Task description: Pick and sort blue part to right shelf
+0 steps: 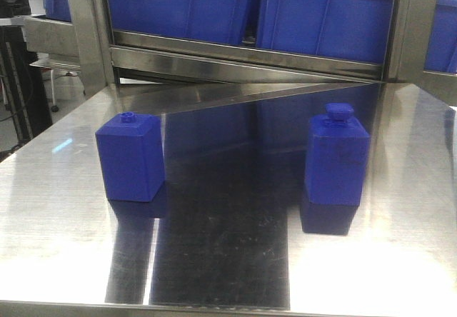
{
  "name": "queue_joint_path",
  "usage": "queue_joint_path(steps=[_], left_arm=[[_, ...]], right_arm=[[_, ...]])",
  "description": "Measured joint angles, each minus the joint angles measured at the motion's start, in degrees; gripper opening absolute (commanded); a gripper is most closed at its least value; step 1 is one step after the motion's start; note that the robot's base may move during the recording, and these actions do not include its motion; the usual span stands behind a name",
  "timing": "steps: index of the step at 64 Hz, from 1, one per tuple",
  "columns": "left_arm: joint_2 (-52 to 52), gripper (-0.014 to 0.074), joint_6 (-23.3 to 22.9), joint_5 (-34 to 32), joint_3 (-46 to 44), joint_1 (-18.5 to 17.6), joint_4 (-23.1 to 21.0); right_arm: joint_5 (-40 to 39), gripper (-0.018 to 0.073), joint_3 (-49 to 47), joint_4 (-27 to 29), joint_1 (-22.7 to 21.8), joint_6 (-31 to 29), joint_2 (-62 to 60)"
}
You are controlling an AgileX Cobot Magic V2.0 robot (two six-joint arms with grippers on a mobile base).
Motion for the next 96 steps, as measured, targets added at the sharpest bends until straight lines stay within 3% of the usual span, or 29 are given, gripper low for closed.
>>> queue_joint_path(steps=[81,96], left_arm=[[0.0,0.0124,0.0,0.0,0.0,0.0,0.0],[0.0,0.0124,0.0,0.0,0.0,0.0,0.0]], right_arm=[[1.5,0.0013,-0.7,0.0,0.0,0.0,0.0],[8.3,0.0013,-8.8,-7.9,0.0,0.0,4.0]])
